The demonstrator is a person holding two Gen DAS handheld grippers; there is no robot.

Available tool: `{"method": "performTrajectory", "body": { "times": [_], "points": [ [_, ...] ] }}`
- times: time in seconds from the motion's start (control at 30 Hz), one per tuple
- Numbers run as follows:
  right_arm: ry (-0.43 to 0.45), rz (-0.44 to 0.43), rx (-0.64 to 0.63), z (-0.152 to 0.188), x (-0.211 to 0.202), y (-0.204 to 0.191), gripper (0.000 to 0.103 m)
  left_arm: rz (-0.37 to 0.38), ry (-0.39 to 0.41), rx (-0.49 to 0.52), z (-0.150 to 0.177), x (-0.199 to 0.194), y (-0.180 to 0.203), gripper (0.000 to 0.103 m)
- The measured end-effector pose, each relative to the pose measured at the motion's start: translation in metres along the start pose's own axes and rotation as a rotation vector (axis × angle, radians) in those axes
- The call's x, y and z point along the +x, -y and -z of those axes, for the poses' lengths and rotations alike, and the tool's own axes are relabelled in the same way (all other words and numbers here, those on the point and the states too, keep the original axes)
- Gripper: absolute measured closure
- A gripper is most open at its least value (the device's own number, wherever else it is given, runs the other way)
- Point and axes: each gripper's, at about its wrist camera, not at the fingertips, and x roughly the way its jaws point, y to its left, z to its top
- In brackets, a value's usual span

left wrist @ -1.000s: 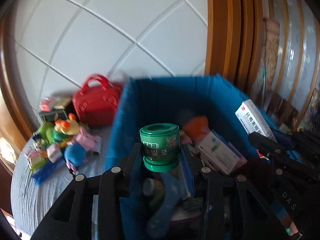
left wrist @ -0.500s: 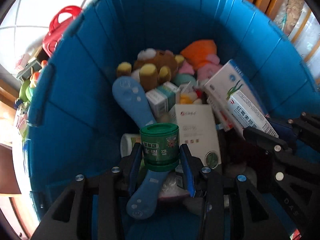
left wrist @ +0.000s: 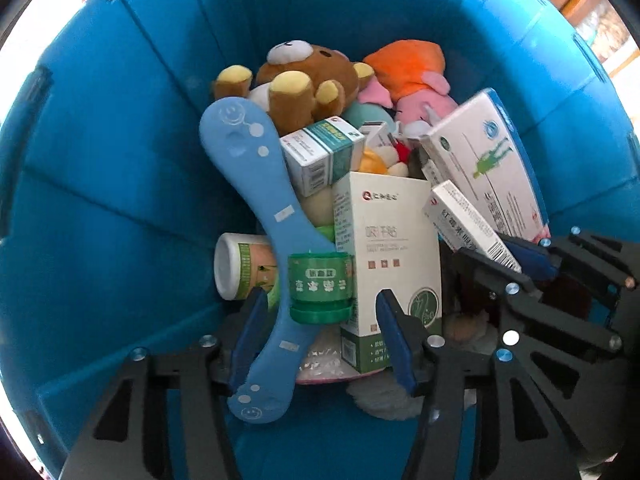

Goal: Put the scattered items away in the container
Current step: 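Lower into crate and open left gripper while right releases white box, then withdraw both grippers up out of the crate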

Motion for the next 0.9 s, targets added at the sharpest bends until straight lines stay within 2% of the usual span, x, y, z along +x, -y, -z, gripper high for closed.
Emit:
{"method": "performTrajectory", "body": {
  "times": [0.2, 0.4, 0.53, 0.63, 0.7, 0.8, 0.9],
  "points": [
    [-0.020, 0.023, -0.009, -0.005, 0.008, 0.002, 0.084, -0.019, 0.011, 0.015, 0.003, -0.004, 0.002, 0.047],
    [-0.026, 0.058, -0.013, -0.001, 0.004, 0.005, 0.062, -0.022, 0.008, 0.004, 0.007, -0.004, 0.002, 0.047],
    [-0.021, 0.060, -0.020, 0.009, -0.009, 0.006, 0.053, -0.007, 0.043, 0.002, 0.014, -0.018, 0.005, 0.047],
    [0.007, 0.061, -0.024, 0.020, -0.028, 0.007, 0.032, -0.002, 0.102, 0.011, 0.025, -0.035, 0.009, 0.047],
    [0.037, 0.064, -0.029, 0.030, -0.043, 0.006, 0.013, -0.003, 0.162, 0.028, 0.037, -0.053, 0.012, 0.044],
    [0.077, 0.062, -0.034, 0.043, -0.063, 0.003, 0.005, 0.013, 0.256, 0.044, 0.055, -0.078, 0.015, 0.027],
    [0.127, 0.081, -0.037, 0.059, -0.085, -0.001, 0.001, -0.005, 0.366, 0.069, 0.077, -0.103, 0.021, 0.024]
  ]
}}
